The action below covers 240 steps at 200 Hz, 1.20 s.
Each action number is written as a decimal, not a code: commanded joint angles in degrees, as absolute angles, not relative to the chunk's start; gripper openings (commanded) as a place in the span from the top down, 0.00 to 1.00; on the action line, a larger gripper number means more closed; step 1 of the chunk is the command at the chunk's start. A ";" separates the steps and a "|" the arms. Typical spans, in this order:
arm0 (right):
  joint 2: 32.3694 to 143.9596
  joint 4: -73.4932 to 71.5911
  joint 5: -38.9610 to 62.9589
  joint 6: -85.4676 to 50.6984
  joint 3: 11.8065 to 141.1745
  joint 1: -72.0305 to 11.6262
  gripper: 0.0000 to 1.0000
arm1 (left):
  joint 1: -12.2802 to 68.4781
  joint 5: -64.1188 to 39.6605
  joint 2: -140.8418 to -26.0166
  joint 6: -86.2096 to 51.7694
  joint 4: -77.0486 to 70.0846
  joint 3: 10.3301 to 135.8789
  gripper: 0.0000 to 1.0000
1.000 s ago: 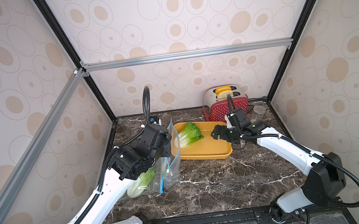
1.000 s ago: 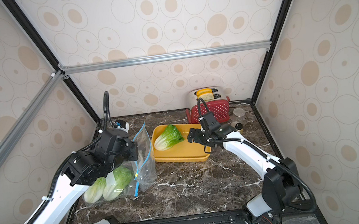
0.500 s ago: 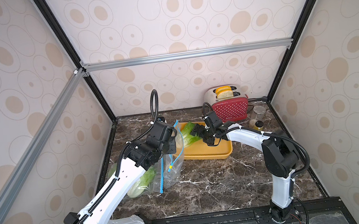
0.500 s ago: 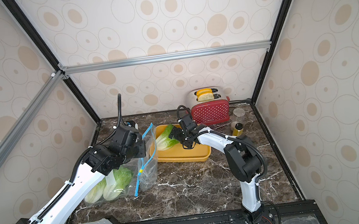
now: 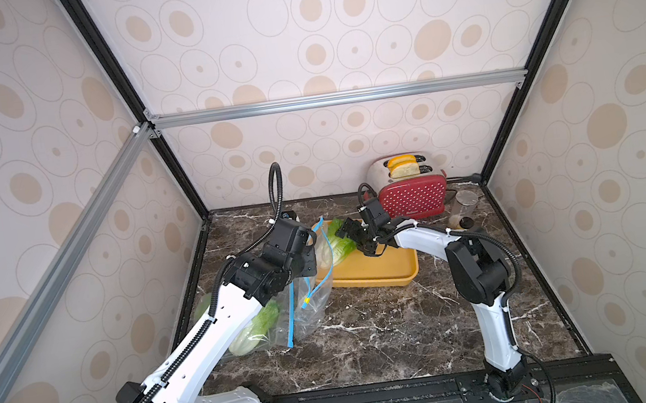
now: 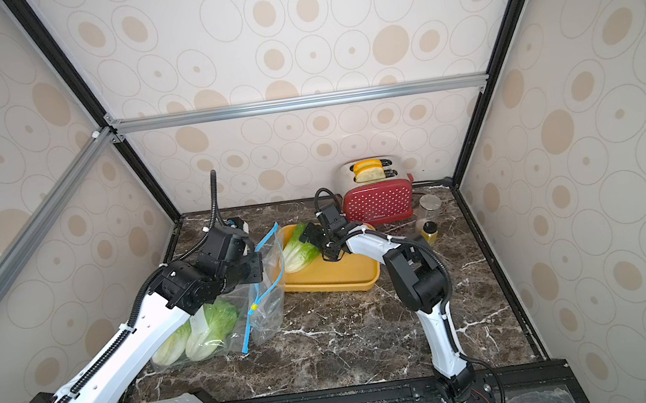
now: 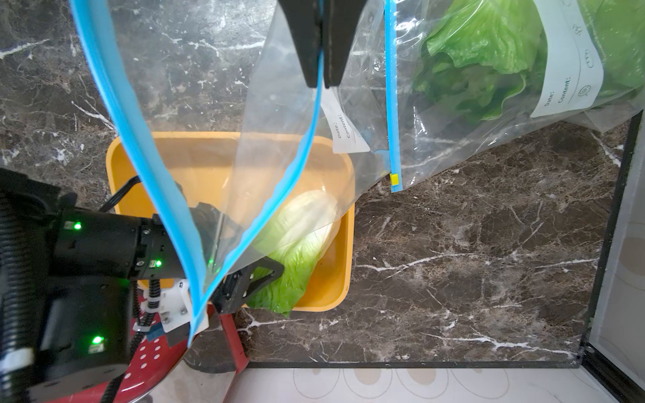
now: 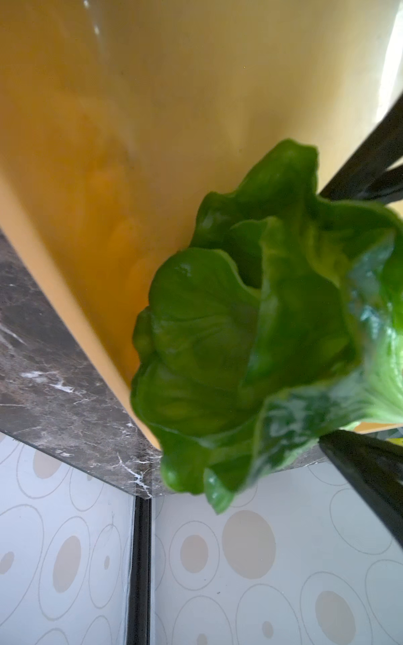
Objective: Put the chinese cabbages into a zipper bag and zip it
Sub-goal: Pick up the Chinese cabbage from the basket.
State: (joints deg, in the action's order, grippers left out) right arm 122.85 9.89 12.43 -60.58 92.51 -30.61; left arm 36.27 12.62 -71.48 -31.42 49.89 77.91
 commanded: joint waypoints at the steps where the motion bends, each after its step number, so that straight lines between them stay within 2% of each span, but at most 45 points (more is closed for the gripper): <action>1: 126.37 9.44 13.01 -60.99 95.04 -29.95 0.00 | 35.81 12.48 -71.63 -30.80 49.72 78.62 1.00; 30: 128.64 7.17 15.57 -59.24 96.64 -29.69 0.07 | 35.83 11.05 -71.28 -31.44 49.46 78.73 1.00; 75: 126.55 -0.46 17.99 -61.55 91.82 -28.76 0.33 | 35.77 8.74 -70.22 -32.61 48.42 78.74 1.00; 116: 122.26 -3.41 18.13 -61.86 88.10 -27.91 0.45 | 35.84 7.92 -70.34 -33.17 48.20 79.28 1.00; 186: 112.41 -8.05 18.36 -61.93 79.68 -25.33 0.56 | 35.77 6.45 -70.19 -34.55 48.00 79.91 1.00; 240: 99.82 -5.23 18.72 -57.23 72.12 -22.73 0.57 | 35.79 4.09 -72.34 -36.41 47.74 82.20 1.00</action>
State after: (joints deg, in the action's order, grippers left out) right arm 106.63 -5.34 18.41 -59.44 74.39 -23.83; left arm 36.25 5.04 -71.46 -34.44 48.45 78.83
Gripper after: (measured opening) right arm 0.431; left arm 0.048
